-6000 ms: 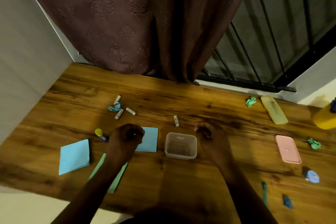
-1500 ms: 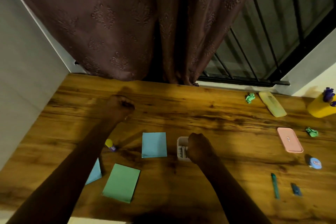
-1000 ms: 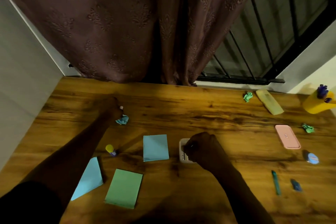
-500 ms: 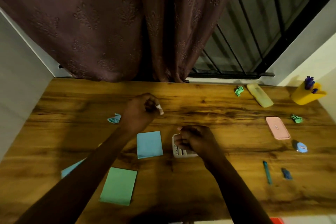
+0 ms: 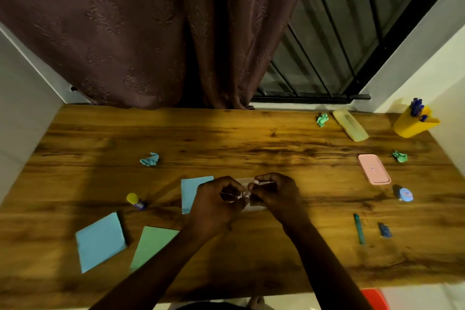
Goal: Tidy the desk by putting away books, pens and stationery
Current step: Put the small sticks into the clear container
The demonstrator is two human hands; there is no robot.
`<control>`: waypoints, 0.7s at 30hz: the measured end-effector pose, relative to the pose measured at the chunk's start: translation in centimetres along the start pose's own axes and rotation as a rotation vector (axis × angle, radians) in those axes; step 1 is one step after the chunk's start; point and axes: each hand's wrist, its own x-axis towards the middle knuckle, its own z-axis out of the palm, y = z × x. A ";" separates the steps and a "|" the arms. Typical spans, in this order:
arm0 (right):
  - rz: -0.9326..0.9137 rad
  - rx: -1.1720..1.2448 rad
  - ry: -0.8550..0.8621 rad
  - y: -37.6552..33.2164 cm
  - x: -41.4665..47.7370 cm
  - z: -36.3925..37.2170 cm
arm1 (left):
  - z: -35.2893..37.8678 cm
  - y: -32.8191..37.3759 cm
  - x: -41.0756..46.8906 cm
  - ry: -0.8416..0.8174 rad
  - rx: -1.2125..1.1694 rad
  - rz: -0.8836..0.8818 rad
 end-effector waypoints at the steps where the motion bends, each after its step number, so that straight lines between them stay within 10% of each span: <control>1: -0.094 -0.187 0.016 0.4 0.4 -0.2 | -0.2 -0.3 -0.2 0.016 0.031 -0.017; 8: -0.272 -1.072 -0.033 -0.2 1.7 1.6 | -1.2 -1.9 0.2 0.015 0.150 -0.163; 21: -0.154 -1.259 -0.203 -0.1 3.5 3.3 | -1.0 -4.0 0.7 -0.060 0.199 -0.137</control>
